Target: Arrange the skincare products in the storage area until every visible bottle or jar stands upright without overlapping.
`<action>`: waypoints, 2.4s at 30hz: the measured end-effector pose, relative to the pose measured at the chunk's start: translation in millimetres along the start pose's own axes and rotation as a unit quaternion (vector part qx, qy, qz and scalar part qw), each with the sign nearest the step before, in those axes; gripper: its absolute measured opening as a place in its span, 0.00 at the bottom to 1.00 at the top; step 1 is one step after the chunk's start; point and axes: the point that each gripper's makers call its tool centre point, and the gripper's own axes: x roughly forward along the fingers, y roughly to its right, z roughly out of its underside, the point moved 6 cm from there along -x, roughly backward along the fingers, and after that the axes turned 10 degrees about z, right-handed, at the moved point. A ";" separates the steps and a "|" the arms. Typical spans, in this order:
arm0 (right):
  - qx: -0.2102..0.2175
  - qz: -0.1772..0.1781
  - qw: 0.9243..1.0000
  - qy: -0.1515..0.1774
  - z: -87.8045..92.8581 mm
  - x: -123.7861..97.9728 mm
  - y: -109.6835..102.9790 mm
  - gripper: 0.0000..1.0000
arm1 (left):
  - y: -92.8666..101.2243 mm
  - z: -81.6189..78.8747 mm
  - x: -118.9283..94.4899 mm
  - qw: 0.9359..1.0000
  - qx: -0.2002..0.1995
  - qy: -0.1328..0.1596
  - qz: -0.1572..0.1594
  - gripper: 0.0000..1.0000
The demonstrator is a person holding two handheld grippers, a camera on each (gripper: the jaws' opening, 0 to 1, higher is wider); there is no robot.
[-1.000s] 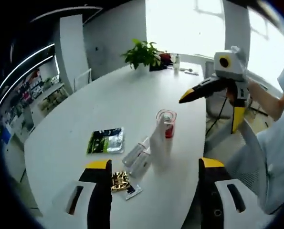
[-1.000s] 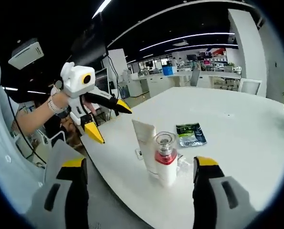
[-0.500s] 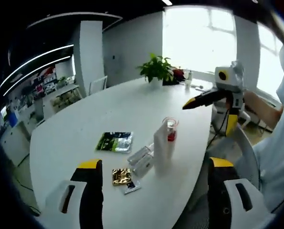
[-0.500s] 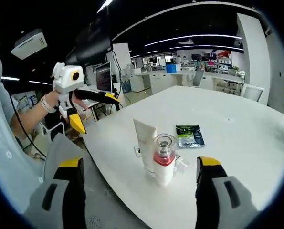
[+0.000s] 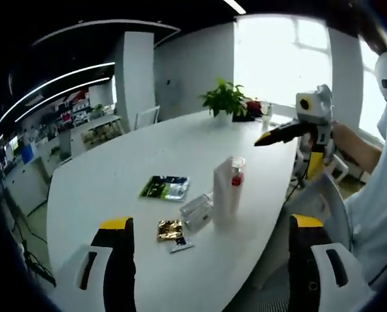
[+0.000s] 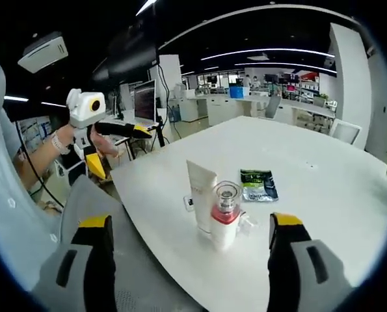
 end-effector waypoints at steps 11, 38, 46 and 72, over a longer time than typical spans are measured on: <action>-0.023 0.012 1.000 -0.008 5.3 -0.7 -0.9 1.00 | 8.0 8.9 -0.5 1.000 -0.004 0.010 -0.008 0.97; 0.009 0.029 1.000 0.005 9.4 12.0 22.0 1.00 | -21.5 16.9 41.6 0.999 0.024 -0.035 -0.016 0.91; 0.013 0.037 0.999 -0.007 16.6 17.5 32.3 1.00 | -34.9 25.9 68.7 0.991 0.078 -0.108 -0.002 0.69; 0.042 0.037 0.998 -0.033 31.5 32.2 46.9 1.00 | -68.9 39.4 162.9 0.955 0.169 -0.217 0.113 0.26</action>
